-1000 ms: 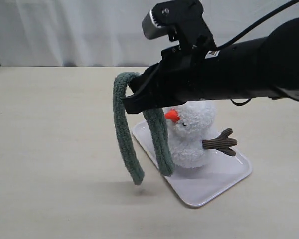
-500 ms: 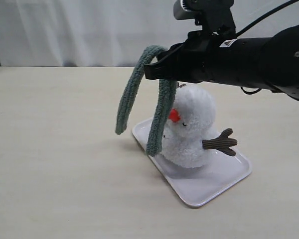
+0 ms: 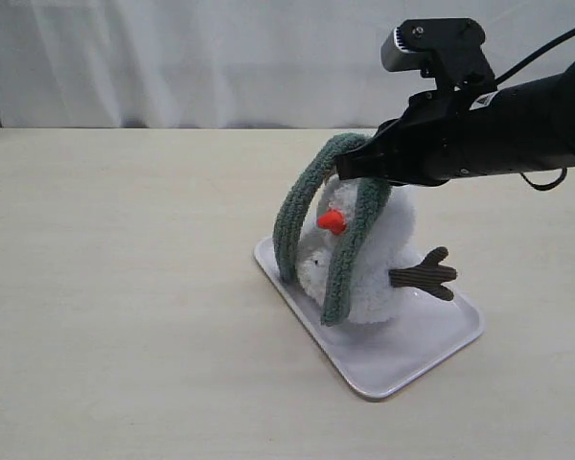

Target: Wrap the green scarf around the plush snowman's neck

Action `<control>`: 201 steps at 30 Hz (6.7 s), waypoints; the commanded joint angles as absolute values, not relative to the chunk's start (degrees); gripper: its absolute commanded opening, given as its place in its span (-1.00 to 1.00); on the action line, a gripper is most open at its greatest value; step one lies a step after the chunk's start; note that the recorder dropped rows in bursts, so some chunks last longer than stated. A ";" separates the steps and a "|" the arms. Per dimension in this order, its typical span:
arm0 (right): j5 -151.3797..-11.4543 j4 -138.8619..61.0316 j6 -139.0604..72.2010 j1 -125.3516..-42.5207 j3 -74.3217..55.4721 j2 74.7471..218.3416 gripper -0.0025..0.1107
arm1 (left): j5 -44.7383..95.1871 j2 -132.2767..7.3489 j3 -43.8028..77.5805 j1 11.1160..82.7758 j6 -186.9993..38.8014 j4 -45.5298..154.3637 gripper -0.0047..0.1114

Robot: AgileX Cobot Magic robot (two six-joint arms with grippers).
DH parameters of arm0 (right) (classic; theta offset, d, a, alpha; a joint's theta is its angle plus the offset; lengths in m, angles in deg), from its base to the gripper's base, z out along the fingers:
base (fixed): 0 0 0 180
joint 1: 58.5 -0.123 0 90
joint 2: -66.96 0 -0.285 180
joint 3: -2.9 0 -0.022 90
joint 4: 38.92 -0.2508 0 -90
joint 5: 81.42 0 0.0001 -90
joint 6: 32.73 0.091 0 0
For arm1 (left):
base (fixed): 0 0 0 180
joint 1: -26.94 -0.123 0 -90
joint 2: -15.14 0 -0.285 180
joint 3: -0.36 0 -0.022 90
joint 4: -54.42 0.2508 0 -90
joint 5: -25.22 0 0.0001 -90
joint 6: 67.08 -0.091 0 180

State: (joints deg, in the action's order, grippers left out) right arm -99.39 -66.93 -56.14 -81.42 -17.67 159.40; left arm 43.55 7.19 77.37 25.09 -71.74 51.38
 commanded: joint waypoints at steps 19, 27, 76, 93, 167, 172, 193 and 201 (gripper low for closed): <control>-112.83 -27.10 -21.31 -80.97 -17.74 158.85 -0.89 | 42.64 7.35 77.58 25.00 -71.31 51.36 -0.92; -114.78 -26.42 -21.30 -81.32 -17.74 160.20 -0.89 | 42.64 7.35 77.58 25.00 -71.31 51.36 -0.92; -111.25 -50.15 -33.64 -81.91 -17.03 147.75 -0.19 | 42.64 7.35 77.58 25.00 -71.31 51.36 -0.92; -134.87 -18.75 -19.78 -91.23 -6.49 154.93 -0.45 | 42.64 7.35 77.58 25.00 -71.31 51.36 -0.92; -122.41 -3.18 -4.90 -89.89 -6.42 166.38 -0.89 | 42.64 7.35 77.58 25.00 -71.31 51.36 -0.92; -121.77 -3.57 -2.93 -86.89 -6.42 168.56 -0.89 | 42.64 7.35 77.58 25.00 -71.31 51.36 -0.92; -126.04 -6.73 -3.37 -86.36 -6.42 170.83 -0.47 | 42.64 7.35 77.58 25.00 -71.31 51.36 -0.92; -132.05 -8.50 -3.59 -86.36 -6.42 164.78 -0.35 | 42.64 7.35 77.58 25.00 -71.31 51.36 -0.92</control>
